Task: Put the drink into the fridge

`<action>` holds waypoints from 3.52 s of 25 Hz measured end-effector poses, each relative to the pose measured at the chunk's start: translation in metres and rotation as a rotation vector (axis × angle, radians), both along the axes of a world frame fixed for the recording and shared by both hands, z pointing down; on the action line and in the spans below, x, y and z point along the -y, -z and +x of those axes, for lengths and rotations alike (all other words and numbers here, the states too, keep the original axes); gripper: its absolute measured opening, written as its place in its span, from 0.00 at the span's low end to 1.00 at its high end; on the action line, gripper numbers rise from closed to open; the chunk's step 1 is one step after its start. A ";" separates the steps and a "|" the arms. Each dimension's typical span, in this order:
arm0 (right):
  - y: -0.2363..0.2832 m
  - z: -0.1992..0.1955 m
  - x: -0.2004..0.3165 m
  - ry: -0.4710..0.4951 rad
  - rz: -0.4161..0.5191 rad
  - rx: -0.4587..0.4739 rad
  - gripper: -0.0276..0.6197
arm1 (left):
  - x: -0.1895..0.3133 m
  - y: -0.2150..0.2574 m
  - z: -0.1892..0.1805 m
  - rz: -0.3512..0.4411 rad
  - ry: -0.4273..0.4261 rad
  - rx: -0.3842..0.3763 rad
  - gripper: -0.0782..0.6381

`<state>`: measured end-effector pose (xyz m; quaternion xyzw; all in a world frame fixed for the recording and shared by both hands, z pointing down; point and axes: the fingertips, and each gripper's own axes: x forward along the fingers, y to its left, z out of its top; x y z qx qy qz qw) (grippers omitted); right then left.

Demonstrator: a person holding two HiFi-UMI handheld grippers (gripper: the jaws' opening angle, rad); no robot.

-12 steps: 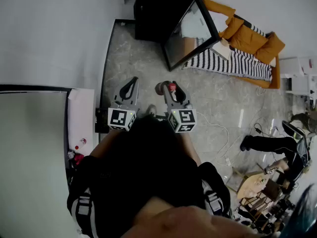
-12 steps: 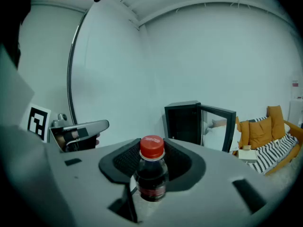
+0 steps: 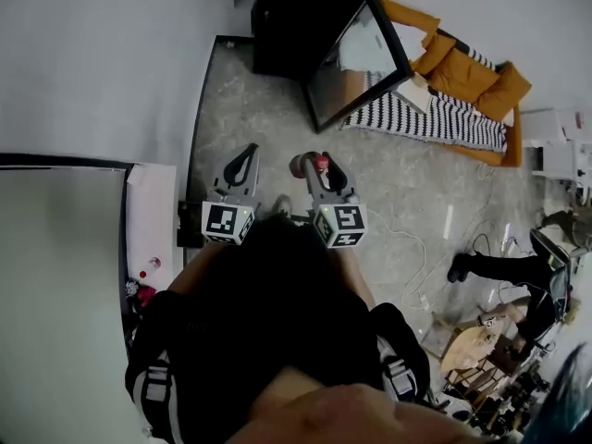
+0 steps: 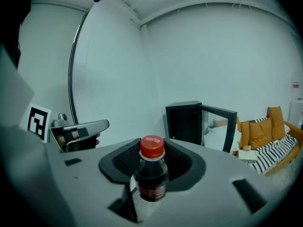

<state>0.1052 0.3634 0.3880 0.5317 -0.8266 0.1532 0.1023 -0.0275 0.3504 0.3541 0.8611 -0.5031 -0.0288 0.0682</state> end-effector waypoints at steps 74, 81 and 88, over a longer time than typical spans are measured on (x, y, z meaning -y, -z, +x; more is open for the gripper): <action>-0.026 0.044 0.330 0.102 0.011 -0.028 0.26 | 0.285 -0.023 0.037 -0.106 0.103 0.028 0.13; -0.038 0.065 0.371 0.138 0.010 -0.021 0.26 | 0.320 -0.020 0.063 -0.103 0.131 0.050 0.13; -0.041 0.071 0.395 0.143 0.010 -0.007 0.26 | 0.339 -0.022 0.068 -0.106 0.145 0.060 0.13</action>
